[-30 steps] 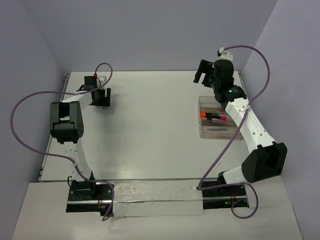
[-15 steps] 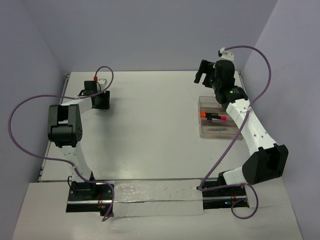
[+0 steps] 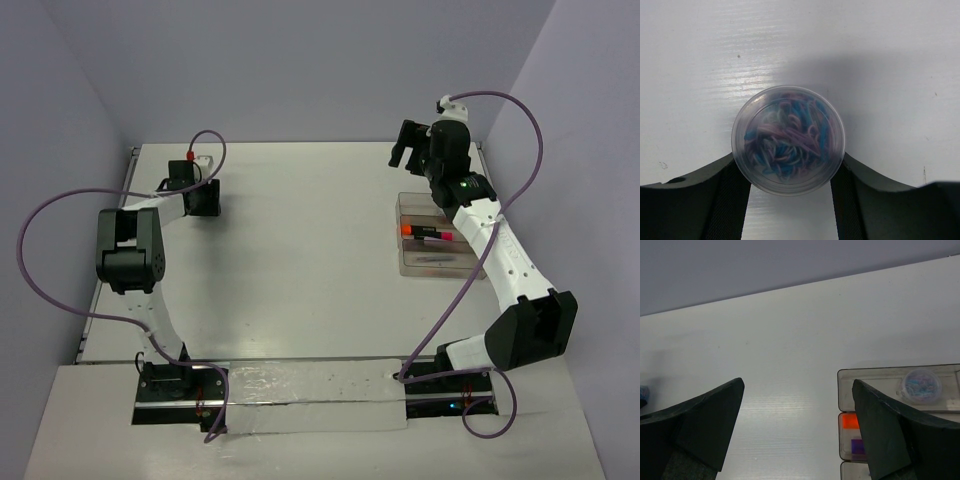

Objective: Sort the stationery into containers
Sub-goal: Pick up the stationery from the corner of the board.

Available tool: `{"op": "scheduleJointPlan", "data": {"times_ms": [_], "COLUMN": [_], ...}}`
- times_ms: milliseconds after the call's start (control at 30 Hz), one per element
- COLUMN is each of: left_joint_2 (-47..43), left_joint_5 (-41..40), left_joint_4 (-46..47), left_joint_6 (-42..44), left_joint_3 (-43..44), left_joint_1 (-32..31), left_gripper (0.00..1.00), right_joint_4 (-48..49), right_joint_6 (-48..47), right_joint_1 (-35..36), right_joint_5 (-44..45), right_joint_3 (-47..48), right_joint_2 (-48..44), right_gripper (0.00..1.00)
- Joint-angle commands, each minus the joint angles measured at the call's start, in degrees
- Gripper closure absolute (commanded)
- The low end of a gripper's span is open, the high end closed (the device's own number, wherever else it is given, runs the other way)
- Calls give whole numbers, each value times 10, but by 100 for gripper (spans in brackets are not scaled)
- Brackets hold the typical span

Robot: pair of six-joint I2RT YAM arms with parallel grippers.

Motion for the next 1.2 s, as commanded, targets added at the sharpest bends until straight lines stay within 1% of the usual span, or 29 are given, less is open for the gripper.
{"op": "scheduleJointPlan", "data": {"times_ms": [0,67,133,233,267,300,400,467,667,767,833,967,1000,1033,1100,1167], "left_joint_2": [6,8,10,5,1,-10,-29,-42,-85,-110,-134,-205,-229,-234,-271,-304], "left_joint_5": [15,18,19,22,21,17,15,24,89,143,169,253,269,283,315,325], "left_joint_4": [14,11,7,4,5,10,29,31,31,13,-10,-62,-93,-116,-204,-255], "left_joint_6": [-7,-6,-2,17,19,32,60,85,142,173,198,251,270,274,314,351], "left_joint_3": [22,28,30,27,23,17,-5,-15,-46,-54,-59,-67,-63,-58,-31,-12], "left_joint_1": [-3,-3,-3,-3,-3,-3,-3,-3,-3,-3,-3,-3,-4,-5,-11,-19], "left_gripper": [56,61,68,93,94,100,100,100,100,100,100,100,100,100,100,100], "right_joint_4": [7,5,5,5,6,9,17,28,62,73,80,80,79,81,93,131], "right_joint_6": [-12,-11,-11,-15,-16,-17,-18,-20,-41,-66,-75,-71,-56,-43,4,43], "right_joint_1": [0,0,0,1,0,0,0,1,17,35,45,63,68,70,86,98], "right_joint_5": [5,2,-1,-17,-23,-30,-56,-96,-189,-217,-249,-291,-326,-334,-398,-444], "right_joint_3": [0,0,-1,-7,-9,-11,-22,-32,-59,-76,-81,-75,-67,-60,-42,-35], "right_joint_2": [-24,-24,-25,-29,-31,-33,-40,-43,-52,-62,-64,-59,-52,-46,-27,-16], "right_gripper": [4,4,4,5,5,5,5,6,9,9,9,9,9,9,9,8]}}
